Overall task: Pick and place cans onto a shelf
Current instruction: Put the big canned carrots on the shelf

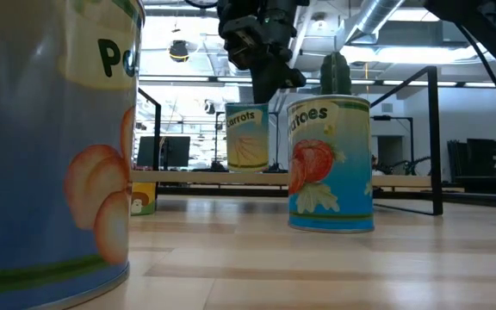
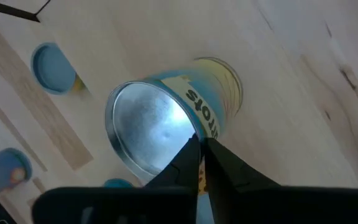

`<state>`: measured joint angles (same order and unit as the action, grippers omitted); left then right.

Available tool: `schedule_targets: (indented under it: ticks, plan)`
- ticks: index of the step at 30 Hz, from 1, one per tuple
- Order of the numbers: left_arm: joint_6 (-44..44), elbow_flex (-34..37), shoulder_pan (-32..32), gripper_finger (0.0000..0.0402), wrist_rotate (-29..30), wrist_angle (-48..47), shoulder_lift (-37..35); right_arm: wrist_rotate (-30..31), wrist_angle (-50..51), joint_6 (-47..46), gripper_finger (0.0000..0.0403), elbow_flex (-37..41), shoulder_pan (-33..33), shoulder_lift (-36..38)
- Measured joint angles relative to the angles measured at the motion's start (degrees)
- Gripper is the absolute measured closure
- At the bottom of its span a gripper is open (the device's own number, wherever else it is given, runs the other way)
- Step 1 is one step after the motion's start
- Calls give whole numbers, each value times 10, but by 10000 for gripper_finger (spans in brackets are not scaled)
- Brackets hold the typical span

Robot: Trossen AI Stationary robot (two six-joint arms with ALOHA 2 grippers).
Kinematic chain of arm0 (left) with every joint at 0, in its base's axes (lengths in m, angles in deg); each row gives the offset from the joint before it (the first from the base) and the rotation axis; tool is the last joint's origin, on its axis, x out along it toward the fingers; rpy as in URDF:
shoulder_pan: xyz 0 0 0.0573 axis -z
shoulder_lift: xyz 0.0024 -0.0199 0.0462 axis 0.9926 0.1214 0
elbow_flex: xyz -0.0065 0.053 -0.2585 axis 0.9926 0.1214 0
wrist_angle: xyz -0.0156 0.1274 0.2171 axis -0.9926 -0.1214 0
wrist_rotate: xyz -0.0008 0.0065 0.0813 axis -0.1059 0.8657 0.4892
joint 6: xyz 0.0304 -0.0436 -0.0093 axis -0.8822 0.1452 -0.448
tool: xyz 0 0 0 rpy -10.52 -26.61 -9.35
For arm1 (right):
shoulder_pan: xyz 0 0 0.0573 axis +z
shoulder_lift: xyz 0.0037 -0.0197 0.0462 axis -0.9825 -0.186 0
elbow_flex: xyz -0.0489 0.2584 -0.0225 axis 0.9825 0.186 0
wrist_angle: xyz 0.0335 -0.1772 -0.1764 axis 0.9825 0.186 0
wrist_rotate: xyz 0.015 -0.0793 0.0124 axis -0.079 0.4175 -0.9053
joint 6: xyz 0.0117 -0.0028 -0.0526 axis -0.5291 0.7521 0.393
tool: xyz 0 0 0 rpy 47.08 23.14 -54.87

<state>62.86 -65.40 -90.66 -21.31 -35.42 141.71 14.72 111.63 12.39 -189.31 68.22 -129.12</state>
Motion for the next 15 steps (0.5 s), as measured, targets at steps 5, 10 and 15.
schedule_targets:
  ticks: [5, 10, 15]
  plan:
    - [0, 0, 0, 315, 0, 0, -1, 0, 0, 5, 348, 0, 1, 0]
    - [0, 0, 0, 315, 0, -1, -1, 1, 0, 25, 347, 0, 0, 0]
    - [0, 0, 0, 315, 0, -1, -1, 1, -6, 38, 347, 0, -6, 1]
